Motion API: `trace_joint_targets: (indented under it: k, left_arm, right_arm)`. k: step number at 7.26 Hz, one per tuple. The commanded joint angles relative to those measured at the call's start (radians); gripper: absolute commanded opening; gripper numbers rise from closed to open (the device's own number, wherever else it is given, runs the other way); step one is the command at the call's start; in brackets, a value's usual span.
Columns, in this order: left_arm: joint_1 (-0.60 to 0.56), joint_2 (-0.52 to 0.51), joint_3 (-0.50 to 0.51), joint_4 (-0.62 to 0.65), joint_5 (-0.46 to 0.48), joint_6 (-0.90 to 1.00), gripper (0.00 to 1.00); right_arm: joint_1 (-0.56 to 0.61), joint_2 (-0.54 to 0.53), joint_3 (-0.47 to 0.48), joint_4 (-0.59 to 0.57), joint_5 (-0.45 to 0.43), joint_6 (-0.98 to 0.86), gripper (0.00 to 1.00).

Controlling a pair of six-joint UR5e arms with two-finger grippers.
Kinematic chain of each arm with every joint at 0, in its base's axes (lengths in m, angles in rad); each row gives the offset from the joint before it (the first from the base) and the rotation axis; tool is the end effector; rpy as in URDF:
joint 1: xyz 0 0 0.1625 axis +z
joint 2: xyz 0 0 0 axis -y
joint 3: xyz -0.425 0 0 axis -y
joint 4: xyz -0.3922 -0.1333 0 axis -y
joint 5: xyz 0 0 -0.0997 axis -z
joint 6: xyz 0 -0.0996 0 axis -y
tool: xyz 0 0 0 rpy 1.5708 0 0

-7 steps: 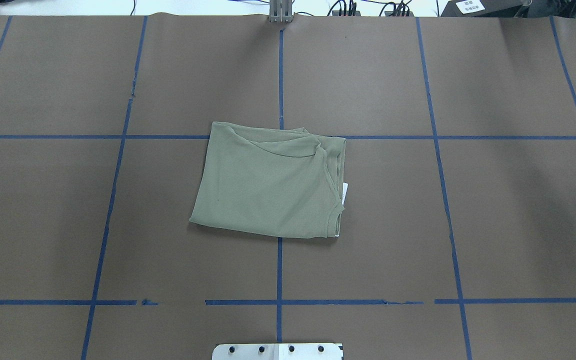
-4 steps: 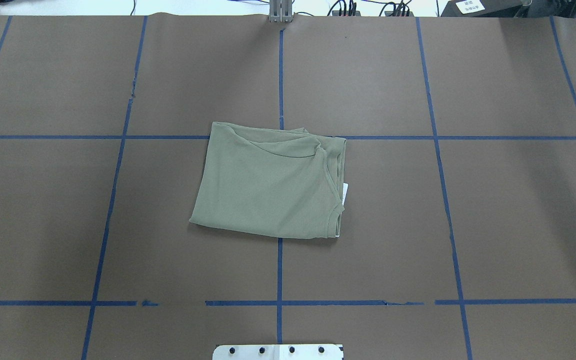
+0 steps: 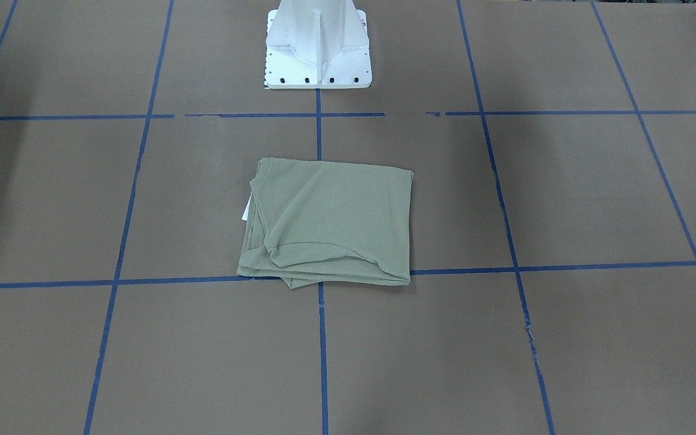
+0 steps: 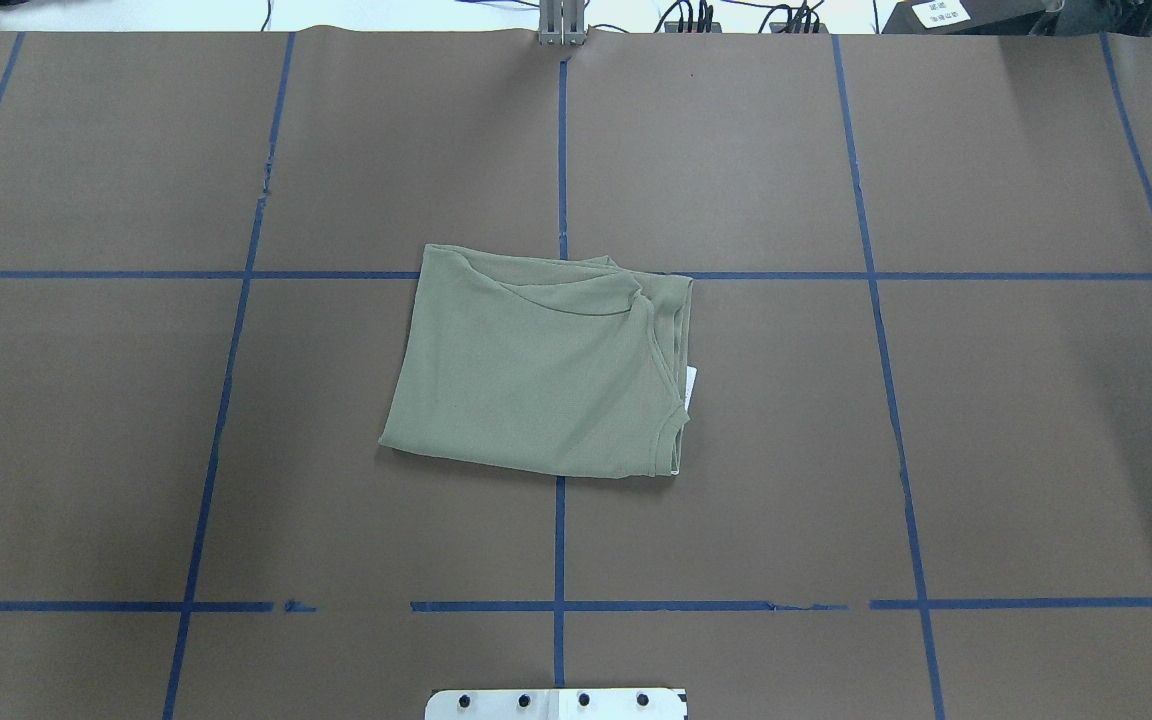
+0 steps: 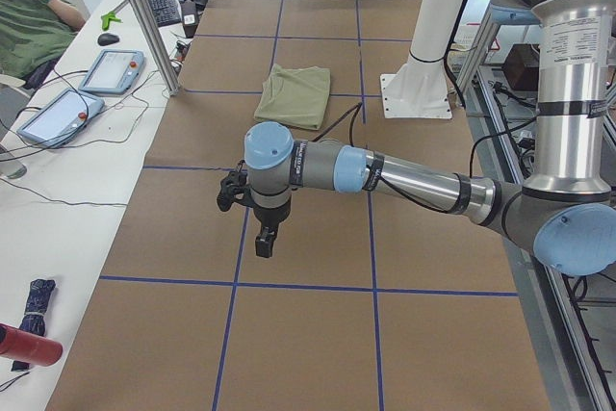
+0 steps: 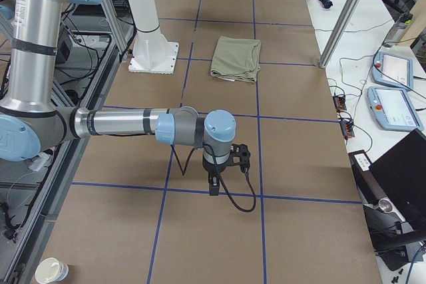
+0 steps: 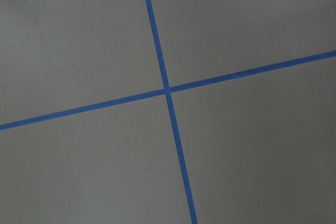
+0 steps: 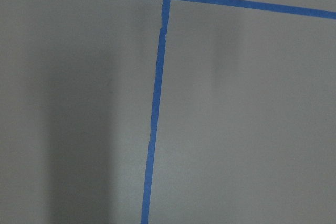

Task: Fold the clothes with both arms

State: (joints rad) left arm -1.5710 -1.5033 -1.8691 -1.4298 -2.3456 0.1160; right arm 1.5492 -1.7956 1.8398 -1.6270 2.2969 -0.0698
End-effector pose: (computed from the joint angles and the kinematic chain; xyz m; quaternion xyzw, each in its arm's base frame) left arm -0.0637 -0.4588 0.5588 0.0634 0.3744 0.0705 0.9224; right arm 0.0586 -0.3972 0.6351 0.0030 -0.3552 -0.0406 0.9339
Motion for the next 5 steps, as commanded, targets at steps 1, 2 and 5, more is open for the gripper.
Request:
trace_joint_targets:
  k: [1, 2, 5]
  left_arm:
    - [0.003, 0.021, 0.008, -0.001, -0.014, -0.032, 1.0]
    - [0.002, 0.046, 0.004, -0.003, -0.015, -0.032, 1.0]
    - [0.003, 0.104, 0.005, -0.066, -0.012, -0.032, 1.0]
  right_arm:
    - [0.0, -0.008, 0.001, 0.035, 0.045, 0.016, 1.0]
    - [0.0, -0.008, 0.001, 0.035, 0.046, 0.016, 1.0]
    - [0.0, -0.008, 0.001, 0.035, 0.047, 0.016, 1.0]
